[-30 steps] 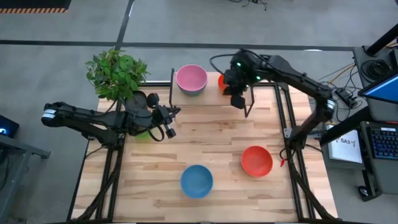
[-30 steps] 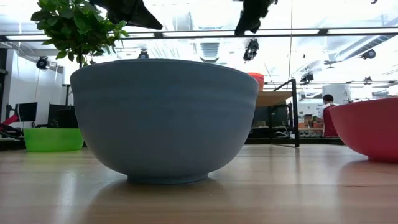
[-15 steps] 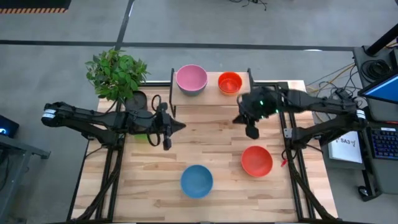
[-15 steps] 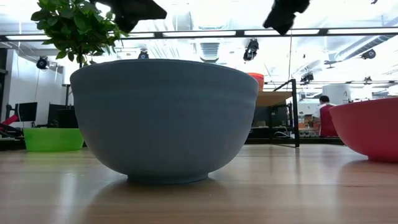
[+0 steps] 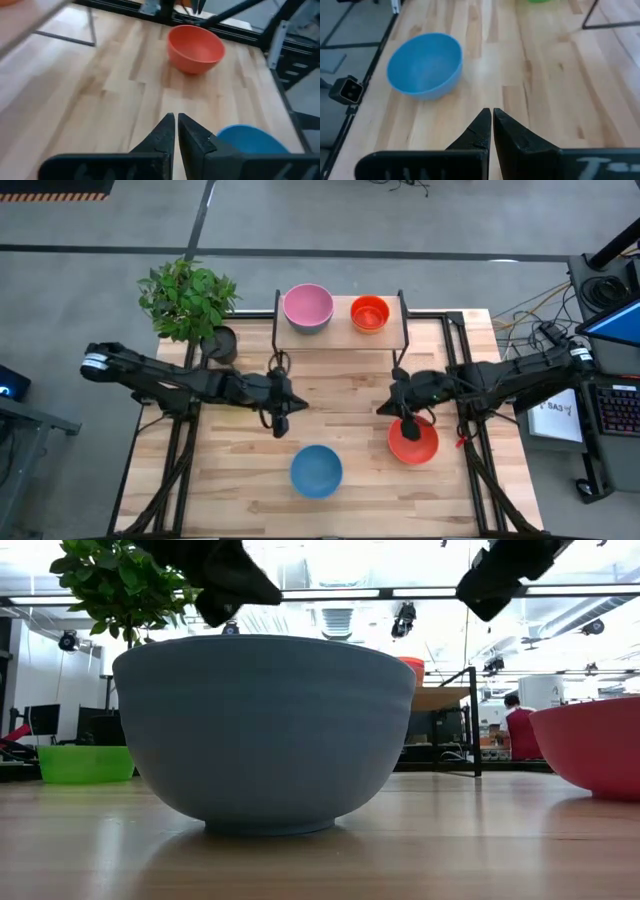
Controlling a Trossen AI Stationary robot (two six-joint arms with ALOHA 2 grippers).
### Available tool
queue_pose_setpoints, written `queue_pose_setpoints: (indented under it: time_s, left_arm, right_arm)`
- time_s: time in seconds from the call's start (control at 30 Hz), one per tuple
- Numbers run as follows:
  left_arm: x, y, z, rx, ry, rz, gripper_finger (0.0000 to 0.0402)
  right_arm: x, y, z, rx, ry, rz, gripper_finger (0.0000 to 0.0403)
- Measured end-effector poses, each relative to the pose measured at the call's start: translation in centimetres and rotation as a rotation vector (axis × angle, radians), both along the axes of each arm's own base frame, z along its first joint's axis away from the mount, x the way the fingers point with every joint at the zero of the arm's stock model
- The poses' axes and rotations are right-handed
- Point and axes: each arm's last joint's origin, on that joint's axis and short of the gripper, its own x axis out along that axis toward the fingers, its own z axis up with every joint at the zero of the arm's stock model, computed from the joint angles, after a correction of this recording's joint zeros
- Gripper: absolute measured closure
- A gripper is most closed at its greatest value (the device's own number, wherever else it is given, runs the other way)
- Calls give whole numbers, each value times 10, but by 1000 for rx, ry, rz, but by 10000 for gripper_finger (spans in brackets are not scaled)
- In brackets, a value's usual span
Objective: Place and stack bowls onto a shelf
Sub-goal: Stack the big blue bowl on top of the big pink bowl
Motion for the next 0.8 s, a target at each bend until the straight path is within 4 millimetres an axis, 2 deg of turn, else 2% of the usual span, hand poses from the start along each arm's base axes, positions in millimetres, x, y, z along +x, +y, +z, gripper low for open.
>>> queue_pose_setpoints:
  time_s: [0.13, 0.3, 0.53, 0.8]
  left_arm:
    - [16, -3, 9, 5, 23, -74, 368]
    - [34, -5, 15, 93, 135, -90, 302]
    - [63, -9, -5, 163, 327, -128, 223]
    - [82, -13, -24, 157, 612, -114, 204]
  right_arm:
    - [-1, 14, -12, 22, -33, 35, 394]
    - [-1, 26, -17, 18, -74, 58, 394]
    - [-1, 28, -17, 17, -90, 60, 394]
    - [-1, 28, -17, -23, -92, 86, 394]
